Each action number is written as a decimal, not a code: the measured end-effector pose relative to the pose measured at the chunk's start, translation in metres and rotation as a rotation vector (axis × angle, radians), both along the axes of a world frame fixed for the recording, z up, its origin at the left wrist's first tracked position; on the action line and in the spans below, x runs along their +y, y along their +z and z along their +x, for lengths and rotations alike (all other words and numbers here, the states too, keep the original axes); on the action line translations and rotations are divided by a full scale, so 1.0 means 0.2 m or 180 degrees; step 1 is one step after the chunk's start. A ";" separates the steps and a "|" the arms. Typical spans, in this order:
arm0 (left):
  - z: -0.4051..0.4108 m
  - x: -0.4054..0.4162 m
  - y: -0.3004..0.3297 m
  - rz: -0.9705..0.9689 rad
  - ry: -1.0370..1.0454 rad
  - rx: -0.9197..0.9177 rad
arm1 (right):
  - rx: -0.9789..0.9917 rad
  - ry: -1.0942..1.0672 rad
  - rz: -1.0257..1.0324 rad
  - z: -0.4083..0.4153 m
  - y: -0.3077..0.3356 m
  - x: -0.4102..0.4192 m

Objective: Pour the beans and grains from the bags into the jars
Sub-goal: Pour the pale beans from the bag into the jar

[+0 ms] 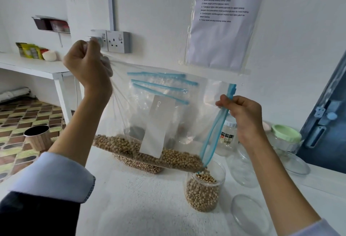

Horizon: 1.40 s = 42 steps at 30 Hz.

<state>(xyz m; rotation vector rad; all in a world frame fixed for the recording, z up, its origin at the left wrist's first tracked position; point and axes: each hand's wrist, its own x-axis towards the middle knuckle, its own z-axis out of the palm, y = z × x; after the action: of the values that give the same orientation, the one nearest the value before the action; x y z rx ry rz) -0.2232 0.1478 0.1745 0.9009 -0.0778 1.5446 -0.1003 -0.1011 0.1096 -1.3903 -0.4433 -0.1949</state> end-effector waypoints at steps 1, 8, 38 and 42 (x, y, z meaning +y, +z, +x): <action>0.00 0.00 0.00 -0.0011 -0.0021 -0.0004 | 0.0009 -0.0037 0.0034 0.00 0.00 0.00; 0.01 0.00 0.00 0.0003 -0.0077 -0.0056 | 0.0050 -0.0108 0.0025 0.01 0.01 -0.02; 0.00 0.02 0.00 0.0038 0.0011 -0.0020 | 0.0047 -0.0021 -0.0068 0.02 0.03 0.02; 0.01 0.01 0.00 0.0037 0.0009 -0.0038 | 0.0019 -0.0192 0.0198 0.01 0.00 0.05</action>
<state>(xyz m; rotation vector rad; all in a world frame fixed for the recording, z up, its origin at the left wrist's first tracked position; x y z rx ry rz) -0.2216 0.1505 0.1742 0.9014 -0.0942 1.5536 -0.0978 -0.0918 0.1099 -1.3439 -0.3874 -0.2517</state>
